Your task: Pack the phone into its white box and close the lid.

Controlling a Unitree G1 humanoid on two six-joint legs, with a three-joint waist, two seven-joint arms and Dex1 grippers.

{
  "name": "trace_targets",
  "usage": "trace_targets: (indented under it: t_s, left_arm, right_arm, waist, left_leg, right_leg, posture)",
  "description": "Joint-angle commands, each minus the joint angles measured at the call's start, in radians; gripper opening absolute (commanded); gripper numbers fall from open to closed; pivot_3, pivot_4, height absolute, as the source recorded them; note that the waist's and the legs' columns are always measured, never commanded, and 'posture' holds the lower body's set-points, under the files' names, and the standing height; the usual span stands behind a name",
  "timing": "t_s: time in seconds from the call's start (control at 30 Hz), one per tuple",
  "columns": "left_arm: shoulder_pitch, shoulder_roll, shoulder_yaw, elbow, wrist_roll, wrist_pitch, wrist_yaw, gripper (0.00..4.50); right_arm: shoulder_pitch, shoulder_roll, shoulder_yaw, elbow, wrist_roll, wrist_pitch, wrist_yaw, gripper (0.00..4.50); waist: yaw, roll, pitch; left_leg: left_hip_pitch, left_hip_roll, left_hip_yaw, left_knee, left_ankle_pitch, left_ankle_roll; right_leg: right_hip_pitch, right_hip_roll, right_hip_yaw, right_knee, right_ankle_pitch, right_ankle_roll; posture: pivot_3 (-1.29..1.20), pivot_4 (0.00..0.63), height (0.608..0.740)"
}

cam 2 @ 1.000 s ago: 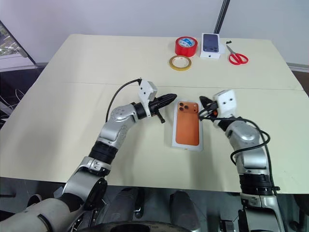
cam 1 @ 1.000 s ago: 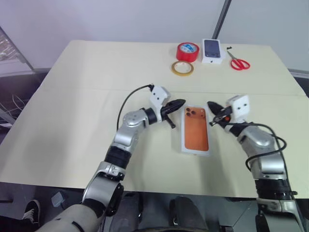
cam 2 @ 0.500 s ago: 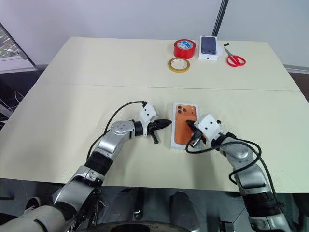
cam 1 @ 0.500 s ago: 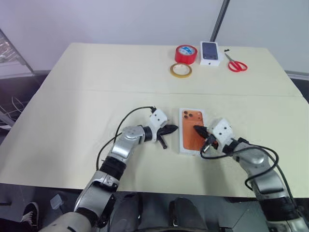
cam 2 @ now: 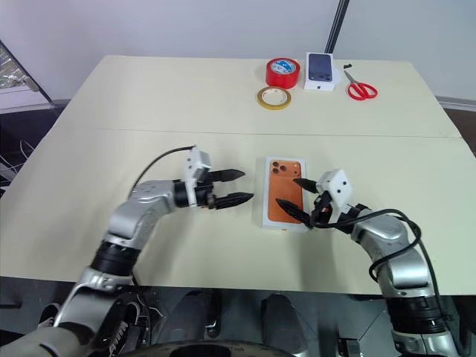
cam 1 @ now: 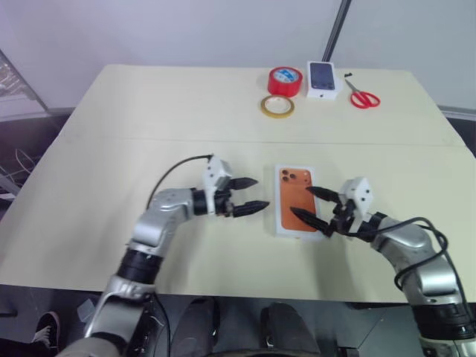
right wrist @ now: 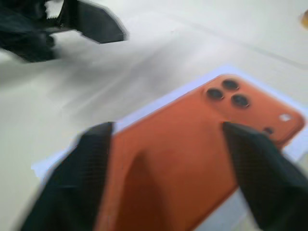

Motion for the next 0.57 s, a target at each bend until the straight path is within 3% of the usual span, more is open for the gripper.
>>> trace_targets:
  t_s: [0.03, 0.3, 0.57]
  left_arm:
    - [0.045, 0.089, 0.069, -0.1, -0.008, -0.016, 0.01, 4.46]
    - [0.174, 0.256, 0.177, -0.181, -0.048, -0.017, -0.002, 4.46]
    - [0.272, 0.322, 0.257, -0.171, -0.074, -0.03, 0.011, 4.46]
  right_arm:
    - [0.021, -0.045, -0.076, -0.027, 0.057, -0.016, 0.065, 4.5]
    - [0.068, -0.164, -0.191, -0.006, 0.108, -0.017, 0.19, 4.5]
    - [0.077, -0.237, -0.232, 0.119, 0.055, -0.082, 0.265, 4.5]
  waist:
    - [0.0, 0.0, 0.0]
    - [0.006, 0.001, 0.001]
    - [0.005, 0.001, 0.001]
  left_leg:
    - [0.0, 0.0, 0.0, 0.0, 0.0, 0.0]
    - [-0.001, 0.0, 0.0, -0.001, 0.0, 0.0]
    - [-0.002, 0.0, 0.0, -0.001, -0.001, 0.0]
  right_leg:
    - [0.0, 0.0, 0.0, 0.0, 0.0, 0.0]
    - [-0.001, -0.003, 0.0, -0.002, 0.0, -0.001]
    - [-0.002, -0.004, 0.0, -0.002, -0.002, -0.005]
  posture:
    - [0.0, 0.15, 0.74]
    - [0.0, 0.15, 0.74]
    - [0.0, 0.15, 0.74]
